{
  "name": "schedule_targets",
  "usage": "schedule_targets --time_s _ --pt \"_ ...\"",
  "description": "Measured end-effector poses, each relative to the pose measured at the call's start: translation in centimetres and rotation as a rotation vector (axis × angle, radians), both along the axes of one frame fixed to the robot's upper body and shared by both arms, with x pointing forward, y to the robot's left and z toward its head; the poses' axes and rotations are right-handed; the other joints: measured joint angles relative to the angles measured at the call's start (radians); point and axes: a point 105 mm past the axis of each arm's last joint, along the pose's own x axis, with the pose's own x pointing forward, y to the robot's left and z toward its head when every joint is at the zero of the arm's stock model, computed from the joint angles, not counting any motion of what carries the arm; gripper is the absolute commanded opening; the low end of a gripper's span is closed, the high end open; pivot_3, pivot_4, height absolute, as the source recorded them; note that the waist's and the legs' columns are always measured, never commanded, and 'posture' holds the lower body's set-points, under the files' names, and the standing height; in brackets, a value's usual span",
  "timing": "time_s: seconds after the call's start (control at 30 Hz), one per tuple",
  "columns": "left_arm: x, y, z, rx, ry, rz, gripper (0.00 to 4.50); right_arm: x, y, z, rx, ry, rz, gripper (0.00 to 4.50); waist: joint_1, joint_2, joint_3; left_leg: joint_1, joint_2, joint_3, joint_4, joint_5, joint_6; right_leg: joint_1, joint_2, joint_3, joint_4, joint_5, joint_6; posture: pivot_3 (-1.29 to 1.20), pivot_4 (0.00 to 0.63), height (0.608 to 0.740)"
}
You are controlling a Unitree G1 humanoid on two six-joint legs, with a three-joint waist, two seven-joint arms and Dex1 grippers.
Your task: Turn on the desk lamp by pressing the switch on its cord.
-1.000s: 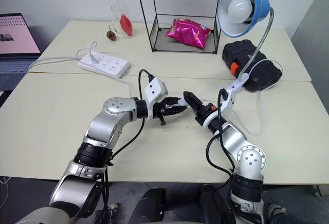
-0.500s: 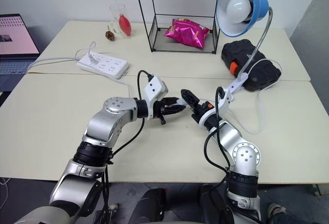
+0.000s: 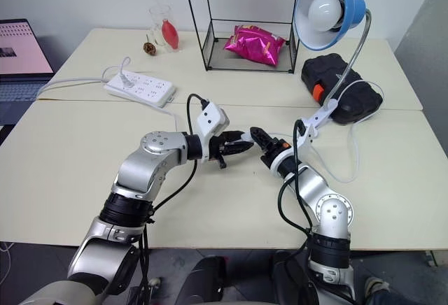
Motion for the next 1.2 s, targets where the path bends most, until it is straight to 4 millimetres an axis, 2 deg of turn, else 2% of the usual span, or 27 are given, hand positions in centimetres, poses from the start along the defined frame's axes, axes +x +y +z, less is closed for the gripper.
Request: schedule_targets --time_s 0.17,0.57,0.63,0.9,1.07,1.1,1.2 --pt "0.0 -0.1 0.0 -0.008 0.004 0.0 1.09 -0.2 0.6 0.1 0.011 -0.005 0.023 0.66 -0.001 0.0 0.0 0.0 0.0 0.0 0.0 0.0 0.0 0.0 0.0 0.0 0.0 0.0 0.0 0.0 0.15 0.74" --pt "0.0 0.0 0.1 -0.013 0.005 0.001 1.09 -0.1 0.6 0.2 0.03 -0.003 0.024 0.61 -0.002 0.0 0.0 0.0 0.0 0.0 0.0 0.0 0.0 0.0 0.0 0.0 -0.001 -0.001 0.001 0.0 0.15 0.74" --pt "0.0 0.0 0.1 -0.013 0.003 0.001 1.09 -0.1 0.6 0.2 0.031 -0.005 0.024 1.31 -0.002 0.0 0.0 0.0 0.0 0.0 -0.001 0.0 0.0 0.0 0.0 0.0 -0.001 -0.001 0.001 0.0 0.15 0.74" --pt "0.0 0.0 0.2 -0.013 -0.005 0.002 1.08 -0.2 0.3 -0.7 0.019 0.021 0.018 3.09 -0.002 0.0 0.0 0.0 0.0 0.0 -0.001 0.0 0.0 0.0 0.0 0.0 -0.001 -0.002 0.003 0.0 0.15 0.74" --pt "0.1 -0.1 0.3 -0.015 -0.018 0.003 1.08 -1.1 -0.4 -1.5 -0.033 0.023 0.05 4.3 -0.002 0.0 0.0 -0.001 0.0 0.0 -0.001 0.0 0.0 0.0 0.0 0.0 -0.001 -0.002 0.003 0.0 0.15 0.74" --pt "0.1 -0.1 0.3 -0.015 -0.022 0.003 1.08 -1.4 -0.7 -1.5 -0.053 0.017 0.06 4.5 -0.002 0.0 0.0 -0.001 0.0 0.0 -0.001 0.0 0.0 0.0 -0.001 0.0 -0.001 -0.002 0.003 0.0 0.15 0.74" --pt "0.1 -0.1 0.2 -0.006 -0.039 -0.004 1.08 -2.8 -1.9 -1.1 -0.231 -0.058 0.143 4.5 -0.002 0.0 0.0 -0.001 -0.001 0.001 -0.001 0.0 0.0 0.0 -0.001 0.0 -0.001 -0.002 0.004 0.0 0.15 0.74"
